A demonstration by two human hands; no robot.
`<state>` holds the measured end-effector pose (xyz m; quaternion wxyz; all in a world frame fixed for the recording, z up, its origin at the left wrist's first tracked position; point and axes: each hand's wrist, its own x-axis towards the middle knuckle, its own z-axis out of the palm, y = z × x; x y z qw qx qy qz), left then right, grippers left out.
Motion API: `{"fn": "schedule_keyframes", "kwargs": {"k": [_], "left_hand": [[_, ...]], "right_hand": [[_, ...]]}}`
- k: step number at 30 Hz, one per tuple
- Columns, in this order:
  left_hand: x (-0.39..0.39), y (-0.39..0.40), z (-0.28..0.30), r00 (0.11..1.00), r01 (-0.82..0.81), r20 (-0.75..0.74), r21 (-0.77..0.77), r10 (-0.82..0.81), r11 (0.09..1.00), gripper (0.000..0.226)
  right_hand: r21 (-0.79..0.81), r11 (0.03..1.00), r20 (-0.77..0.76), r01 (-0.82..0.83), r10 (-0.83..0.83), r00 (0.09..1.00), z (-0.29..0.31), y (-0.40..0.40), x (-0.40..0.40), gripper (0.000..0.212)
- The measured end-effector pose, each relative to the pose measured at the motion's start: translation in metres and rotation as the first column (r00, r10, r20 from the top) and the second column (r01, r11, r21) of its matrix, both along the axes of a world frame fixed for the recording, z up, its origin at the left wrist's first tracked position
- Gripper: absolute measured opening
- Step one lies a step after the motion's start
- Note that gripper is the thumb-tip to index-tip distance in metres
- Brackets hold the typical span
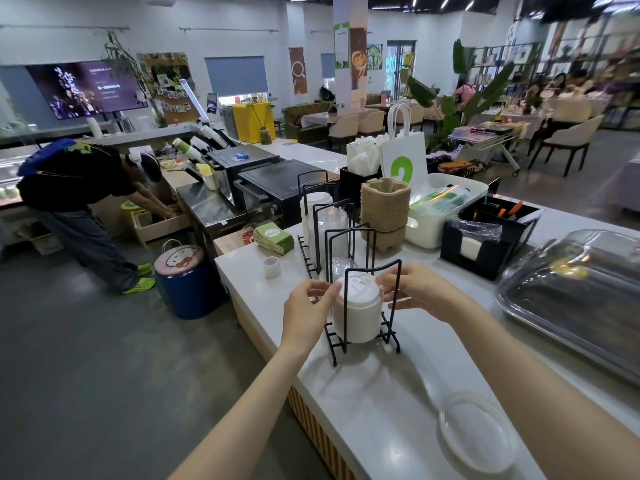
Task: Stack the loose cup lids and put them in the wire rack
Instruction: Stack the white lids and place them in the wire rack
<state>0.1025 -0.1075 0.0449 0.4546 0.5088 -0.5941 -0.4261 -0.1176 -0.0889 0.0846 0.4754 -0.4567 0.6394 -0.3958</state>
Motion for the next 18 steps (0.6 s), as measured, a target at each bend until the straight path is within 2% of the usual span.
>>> {"fn": "schedule_keyframes", "kwargs": {"k": [3, 7, 13, 18], "left_hand": [[0.001, -0.003, 0.018, 1.0, -0.008, -0.022, -0.051, 0.006, 0.999, 0.021], [-0.002, -0.005, 0.06, 0.996, -0.003, -0.088, -0.15, -0.01, 0.989, 0.028], [-0.023, 0.007, 0.142, 0.987, 0.001, -0.148, -0.386, -0.063, 0.922, 0.028], [-0.052, 0.041, 0.167, 0.967, 0.113, -0.141, -0.505, -0.211, 0.856, 0.025]], "right_hand": [[-0.062, 0.995, -0.048, 0.08, -0.083, 0.995, 0.008, 0.003, -0.001, 0.009], [-0.211, 0.963, -0.024, 0.169, -0.178, 0.984, 0.029, 0.012, 0.002, 0.014], [-0.424, 0.875, 0.017, 0.233, -0.249, 0.968, 0.068, 0.046, -0.001, 0.012], [-0.438, 0.876, -0.042, 0.203, -0.246, 0.968, 0.067, 0.094, -0.023, 0.008]]}}
